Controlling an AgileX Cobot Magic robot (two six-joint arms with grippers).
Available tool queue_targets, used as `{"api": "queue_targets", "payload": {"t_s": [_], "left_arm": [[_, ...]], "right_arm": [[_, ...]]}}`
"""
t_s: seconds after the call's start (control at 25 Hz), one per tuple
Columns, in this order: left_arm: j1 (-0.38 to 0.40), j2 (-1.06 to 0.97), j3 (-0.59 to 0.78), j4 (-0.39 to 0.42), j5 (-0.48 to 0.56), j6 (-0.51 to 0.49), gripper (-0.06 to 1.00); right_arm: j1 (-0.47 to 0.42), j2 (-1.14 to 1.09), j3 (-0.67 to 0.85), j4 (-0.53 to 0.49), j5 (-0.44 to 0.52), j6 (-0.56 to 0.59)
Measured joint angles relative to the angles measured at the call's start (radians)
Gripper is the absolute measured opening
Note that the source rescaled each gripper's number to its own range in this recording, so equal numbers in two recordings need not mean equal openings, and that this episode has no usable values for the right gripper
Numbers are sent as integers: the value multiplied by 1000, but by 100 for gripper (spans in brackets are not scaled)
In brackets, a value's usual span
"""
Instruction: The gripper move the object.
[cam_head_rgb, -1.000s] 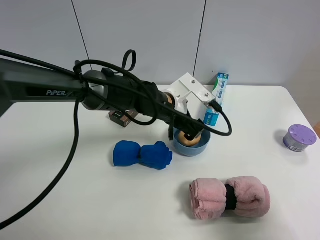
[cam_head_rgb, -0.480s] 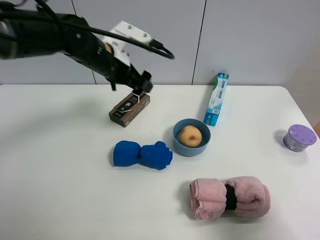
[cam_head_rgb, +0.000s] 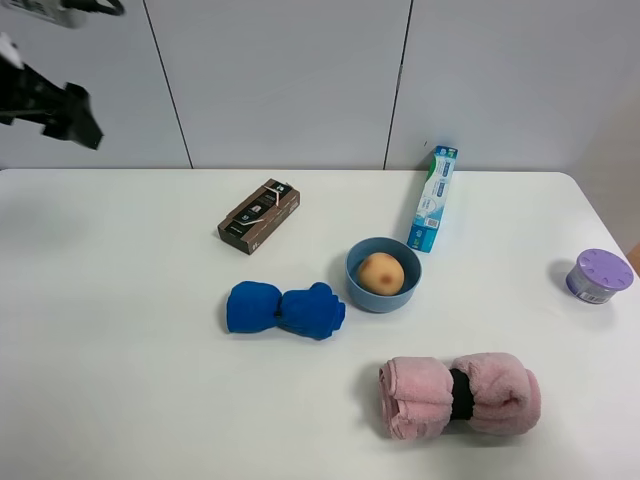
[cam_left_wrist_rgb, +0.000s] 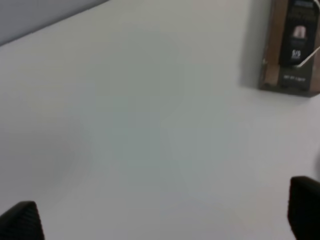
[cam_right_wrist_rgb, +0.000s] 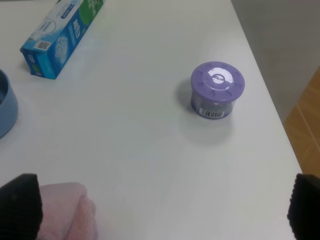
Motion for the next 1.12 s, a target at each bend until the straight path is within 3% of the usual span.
{"api": "queue_targets", "payload": {"t_s": [0.24, 0.44, 0.8, 1.12], "left_arm": [[126, -238, 2, 9, 202, -15, 99], [140, -459, 87, 0, 214, -46, 99], [140, -942, 438, 6, 223, -130, 99], [140, -1241, 593, 43, 192, -219, 99]], "right_arm": [[0, 0, 0, 0, 0, 0], [0, 0, 0, 0, 0, 0], [0, 0, 0, 0, 0, 0], [0, 0, 0, 0, 0, 0]]}}
